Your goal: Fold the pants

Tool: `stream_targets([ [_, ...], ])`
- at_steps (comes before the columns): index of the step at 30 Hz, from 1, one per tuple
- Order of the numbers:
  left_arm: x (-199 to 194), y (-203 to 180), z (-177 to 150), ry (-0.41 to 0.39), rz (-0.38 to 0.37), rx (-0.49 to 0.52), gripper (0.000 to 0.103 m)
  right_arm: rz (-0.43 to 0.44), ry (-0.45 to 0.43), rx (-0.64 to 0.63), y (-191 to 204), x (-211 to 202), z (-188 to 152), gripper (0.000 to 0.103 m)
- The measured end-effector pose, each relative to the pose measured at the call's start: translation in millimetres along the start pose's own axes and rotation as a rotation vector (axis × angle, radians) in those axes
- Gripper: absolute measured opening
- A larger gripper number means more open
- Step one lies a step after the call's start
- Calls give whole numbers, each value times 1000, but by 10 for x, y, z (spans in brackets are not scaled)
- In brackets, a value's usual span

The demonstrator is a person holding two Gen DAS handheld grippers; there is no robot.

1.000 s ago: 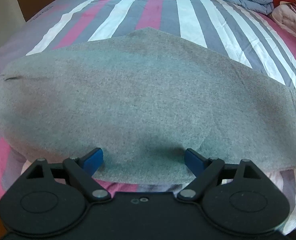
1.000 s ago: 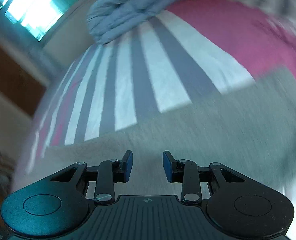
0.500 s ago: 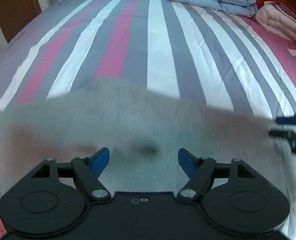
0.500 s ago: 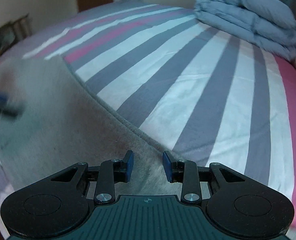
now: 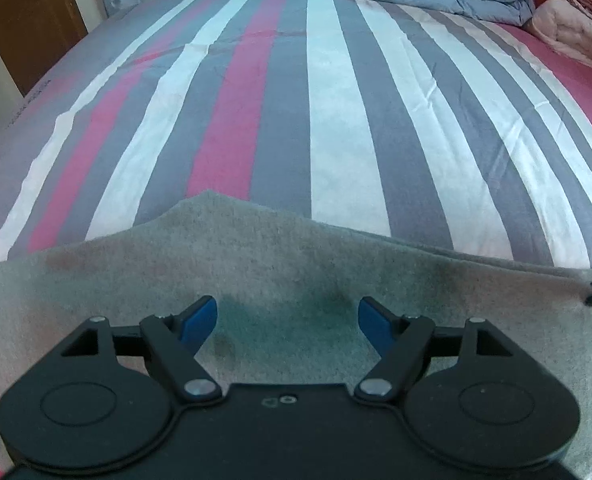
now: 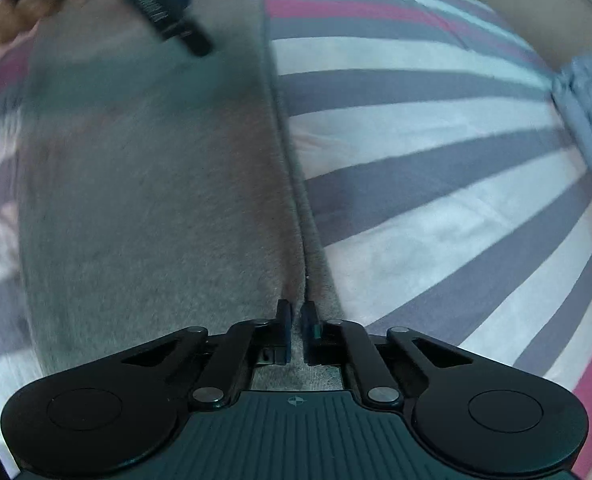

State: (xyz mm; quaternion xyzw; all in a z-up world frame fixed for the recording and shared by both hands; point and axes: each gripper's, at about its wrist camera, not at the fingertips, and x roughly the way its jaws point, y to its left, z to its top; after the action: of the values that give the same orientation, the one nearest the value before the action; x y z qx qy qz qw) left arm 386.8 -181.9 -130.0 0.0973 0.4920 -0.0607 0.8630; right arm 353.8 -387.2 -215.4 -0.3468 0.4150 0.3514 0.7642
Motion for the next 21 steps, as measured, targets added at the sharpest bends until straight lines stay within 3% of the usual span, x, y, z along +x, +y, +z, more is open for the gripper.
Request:
stream_targets([
  [3,9,-8,48,-5,0,-17,71,-150,-48,-51,144,-65,-35,1],
  [7,9,-39,71,-13,-3,-30,74,-312,-114,37,114,-90,-90,0],
  [8,15,-60,59,-6,-2,-23,74,-316,-113,116,5,-77,-97,0],
  [9,10,-83,37,0,3,-14,73,-228,-109,215,-93,-40,-129,0],
  [10,-10,-98,14,0,3,-4,73,-207,-107,191,-10,-3,-148,0],
  [11,-55,-117,-18,-9,1,10,73,-251,-80,116,128,43,-151,0],
  [12,-107,-144,-47,-21,3,28,73,-279,-73,119,169,29,-168,0],
  [16,-306,-237,-155,-26,-51,42,74,-196,-170,581,-113,-401,-520,0],
  [21,-489,-406,-372,-32,-81,79,77,-109,-183,995,130,-862,-1325,0],
])
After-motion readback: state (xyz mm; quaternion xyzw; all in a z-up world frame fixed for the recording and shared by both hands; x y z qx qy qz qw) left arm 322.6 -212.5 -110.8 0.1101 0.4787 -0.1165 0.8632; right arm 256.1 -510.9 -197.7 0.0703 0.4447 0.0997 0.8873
